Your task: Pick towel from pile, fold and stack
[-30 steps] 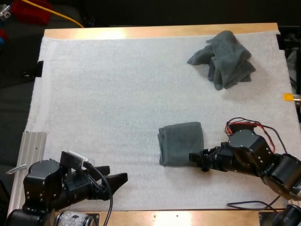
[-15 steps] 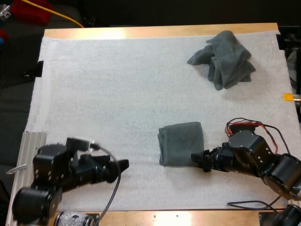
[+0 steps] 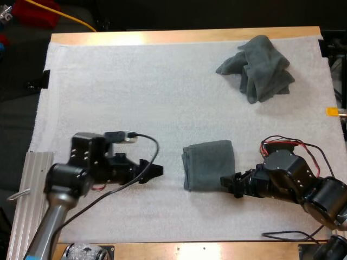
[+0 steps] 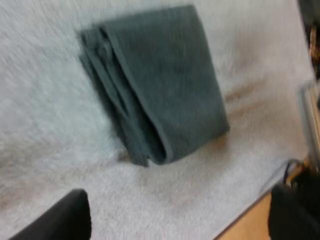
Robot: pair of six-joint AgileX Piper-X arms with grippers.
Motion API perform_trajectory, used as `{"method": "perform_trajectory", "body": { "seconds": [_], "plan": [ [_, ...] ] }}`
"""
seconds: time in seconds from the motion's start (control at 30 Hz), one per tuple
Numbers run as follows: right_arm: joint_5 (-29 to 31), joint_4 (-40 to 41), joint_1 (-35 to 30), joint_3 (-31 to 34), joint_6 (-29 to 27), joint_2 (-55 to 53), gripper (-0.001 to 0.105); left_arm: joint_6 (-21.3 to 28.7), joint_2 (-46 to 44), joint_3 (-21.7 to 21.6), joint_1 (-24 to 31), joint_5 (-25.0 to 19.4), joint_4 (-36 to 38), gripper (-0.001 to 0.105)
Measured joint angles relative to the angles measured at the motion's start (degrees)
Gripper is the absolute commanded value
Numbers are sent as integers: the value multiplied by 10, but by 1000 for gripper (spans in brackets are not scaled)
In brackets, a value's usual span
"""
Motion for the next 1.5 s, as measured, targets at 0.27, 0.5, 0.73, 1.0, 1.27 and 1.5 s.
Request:
{"method": "perform_trajectory", "body": {
  "seconds": [0.27, 0.5, 0.73, 1.0, 1.27, 1.5],
  "plan": [
    [0, 0, 0, 0, 0, 0, 73, -51, 92, 0, -77, -3, -104, 71],
    [0, 0, 0, 0, 0, 0, 73, -105, 164, 0, -118, -6, -198, 71],
    [0, 0, 0, 0, 0, 0, 73, -127, 232, 0, -138, -10, -236, 71],
    [0, 0, 0, 0, 0, 0, 73, -155, 297, 0, -139, -11, -280, 71],
    [0, 0, 0, 0, 0, 0, 73, -183, 342, 0, -139, -11, -314, 71],
    [0, 0, 0, 0, 0, 0, 73, -198, 359, 0, -139, -12, -325, 71]
  ]
}}
